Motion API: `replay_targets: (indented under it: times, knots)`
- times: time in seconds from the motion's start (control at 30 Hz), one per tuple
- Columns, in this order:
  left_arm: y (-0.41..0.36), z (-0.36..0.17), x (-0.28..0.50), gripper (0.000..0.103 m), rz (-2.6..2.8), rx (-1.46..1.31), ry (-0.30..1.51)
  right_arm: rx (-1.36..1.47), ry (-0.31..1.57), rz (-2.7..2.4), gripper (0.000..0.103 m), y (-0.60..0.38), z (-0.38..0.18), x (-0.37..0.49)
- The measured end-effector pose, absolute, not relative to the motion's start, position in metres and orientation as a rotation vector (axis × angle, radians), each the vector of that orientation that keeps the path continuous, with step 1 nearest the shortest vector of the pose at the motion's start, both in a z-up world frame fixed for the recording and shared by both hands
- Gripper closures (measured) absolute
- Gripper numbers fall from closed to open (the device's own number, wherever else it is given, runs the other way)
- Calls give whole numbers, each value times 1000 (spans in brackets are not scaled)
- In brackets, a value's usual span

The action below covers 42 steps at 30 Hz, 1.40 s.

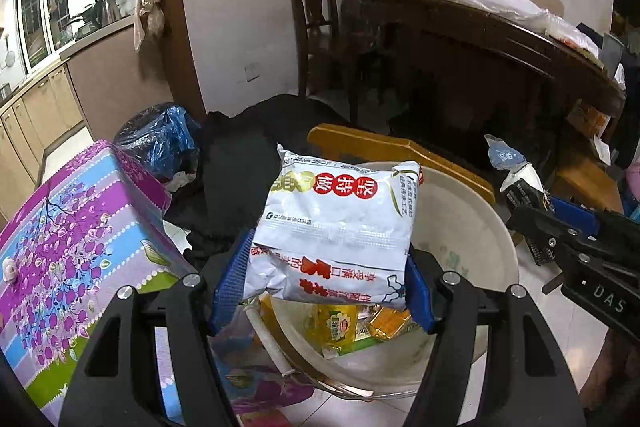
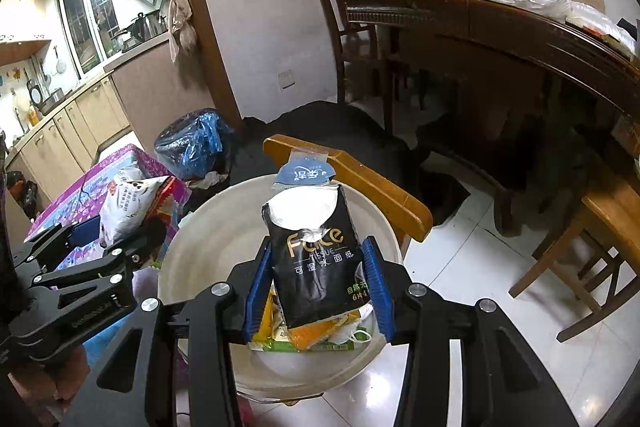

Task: Collect trash
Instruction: 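Open both tools to drop the snack bag and black pack into the basin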

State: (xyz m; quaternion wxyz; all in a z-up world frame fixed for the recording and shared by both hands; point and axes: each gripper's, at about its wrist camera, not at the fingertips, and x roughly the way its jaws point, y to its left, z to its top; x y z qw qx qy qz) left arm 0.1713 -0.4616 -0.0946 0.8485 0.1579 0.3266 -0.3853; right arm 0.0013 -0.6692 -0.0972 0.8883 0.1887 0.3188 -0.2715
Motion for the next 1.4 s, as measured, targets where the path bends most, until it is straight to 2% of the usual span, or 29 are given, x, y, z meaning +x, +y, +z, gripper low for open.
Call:
replay_targets:
  times: [0.93, 1.4]
  knots:
    - [-466, -103, 178, 39, -795, 341, 706, 396, 681, -559, 58, -662, -110, 18]
    - [-475, -123, 187, 39, -794, 407, 813, 400, 778, -541, 57, -668, -133, 39]
